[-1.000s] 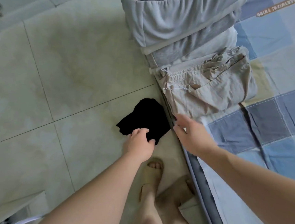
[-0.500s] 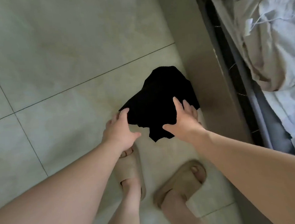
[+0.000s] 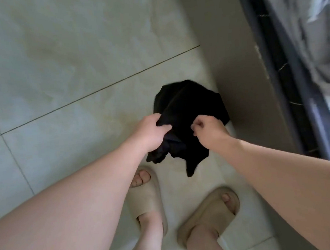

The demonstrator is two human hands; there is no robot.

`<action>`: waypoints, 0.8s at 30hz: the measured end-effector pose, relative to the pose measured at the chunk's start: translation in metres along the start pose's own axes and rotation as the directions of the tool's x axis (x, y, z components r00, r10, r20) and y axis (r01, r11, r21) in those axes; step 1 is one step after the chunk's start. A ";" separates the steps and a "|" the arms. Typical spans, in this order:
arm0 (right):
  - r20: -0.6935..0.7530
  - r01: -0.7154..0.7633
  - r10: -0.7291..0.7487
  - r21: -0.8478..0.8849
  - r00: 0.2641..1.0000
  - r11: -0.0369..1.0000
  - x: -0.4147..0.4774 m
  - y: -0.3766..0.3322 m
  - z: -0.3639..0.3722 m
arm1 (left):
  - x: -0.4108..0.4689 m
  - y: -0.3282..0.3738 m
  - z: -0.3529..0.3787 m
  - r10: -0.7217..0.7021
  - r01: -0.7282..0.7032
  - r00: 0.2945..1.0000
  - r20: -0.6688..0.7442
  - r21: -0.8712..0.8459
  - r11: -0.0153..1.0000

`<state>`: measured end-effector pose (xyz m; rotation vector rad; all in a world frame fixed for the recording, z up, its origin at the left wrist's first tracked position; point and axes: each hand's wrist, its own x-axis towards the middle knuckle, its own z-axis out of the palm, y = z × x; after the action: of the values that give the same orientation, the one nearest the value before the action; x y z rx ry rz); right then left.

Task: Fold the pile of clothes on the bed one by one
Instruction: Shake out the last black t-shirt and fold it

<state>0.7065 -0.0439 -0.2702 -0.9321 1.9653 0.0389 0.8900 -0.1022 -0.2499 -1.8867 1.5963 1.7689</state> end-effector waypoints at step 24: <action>-0.471 0.547 -0.389 0.263 0.791 0.795 -0.544 -0.182 -0.420 | -0.522 0.459 -0.204 0.321 -0.286 0.947 -0.001 -0.456 0.843</action>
<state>0.6654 -0.0100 0.4387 -1.2067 1.9211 -0.8721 0.8183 -0.1345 0.4701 -1.7679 1.6392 2.5045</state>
